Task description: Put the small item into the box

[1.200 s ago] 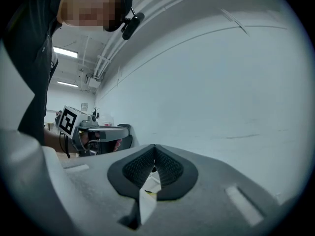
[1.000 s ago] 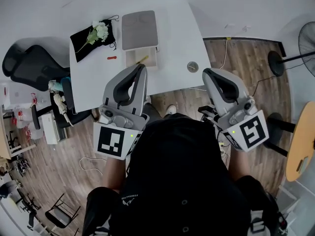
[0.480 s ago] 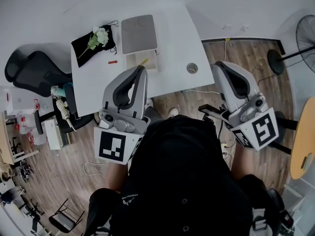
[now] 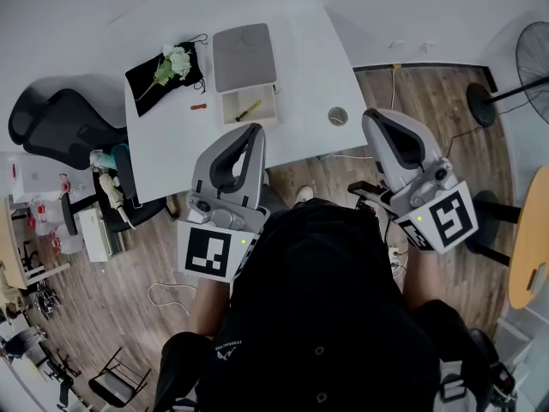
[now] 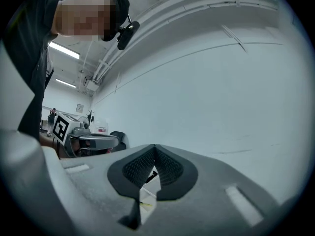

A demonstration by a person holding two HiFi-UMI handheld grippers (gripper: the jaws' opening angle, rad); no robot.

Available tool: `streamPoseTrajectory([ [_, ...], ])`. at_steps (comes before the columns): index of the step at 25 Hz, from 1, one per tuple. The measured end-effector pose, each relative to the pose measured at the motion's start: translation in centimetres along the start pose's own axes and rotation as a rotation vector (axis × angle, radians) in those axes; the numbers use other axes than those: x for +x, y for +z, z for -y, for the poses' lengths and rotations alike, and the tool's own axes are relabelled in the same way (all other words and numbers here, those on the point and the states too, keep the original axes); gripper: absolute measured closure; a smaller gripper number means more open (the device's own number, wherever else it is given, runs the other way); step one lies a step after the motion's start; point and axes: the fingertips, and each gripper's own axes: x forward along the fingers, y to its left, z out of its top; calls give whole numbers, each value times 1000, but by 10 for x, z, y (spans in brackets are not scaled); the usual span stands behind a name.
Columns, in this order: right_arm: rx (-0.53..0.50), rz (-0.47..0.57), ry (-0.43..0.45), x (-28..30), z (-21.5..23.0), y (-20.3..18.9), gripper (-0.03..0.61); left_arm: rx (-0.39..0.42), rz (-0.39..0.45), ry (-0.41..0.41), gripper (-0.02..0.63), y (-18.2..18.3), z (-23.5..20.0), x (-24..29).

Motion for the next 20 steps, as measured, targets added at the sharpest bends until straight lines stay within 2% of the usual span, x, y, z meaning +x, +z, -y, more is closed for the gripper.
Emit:
streamPoseTrajectory([
  [9, 4, 3, 15, 7, -9, -2, 577, -31, -14, 9, 609, -6, 0, -6],
  [14, 9, -2, 23, 8, -12, -4, 577, 17, -20, 11, 609, -11, -4, -11],
  [20, 7, -8, 9, 8, -11, -4, 577, -25, -27, 5, 609, -13, -5, -11],
])
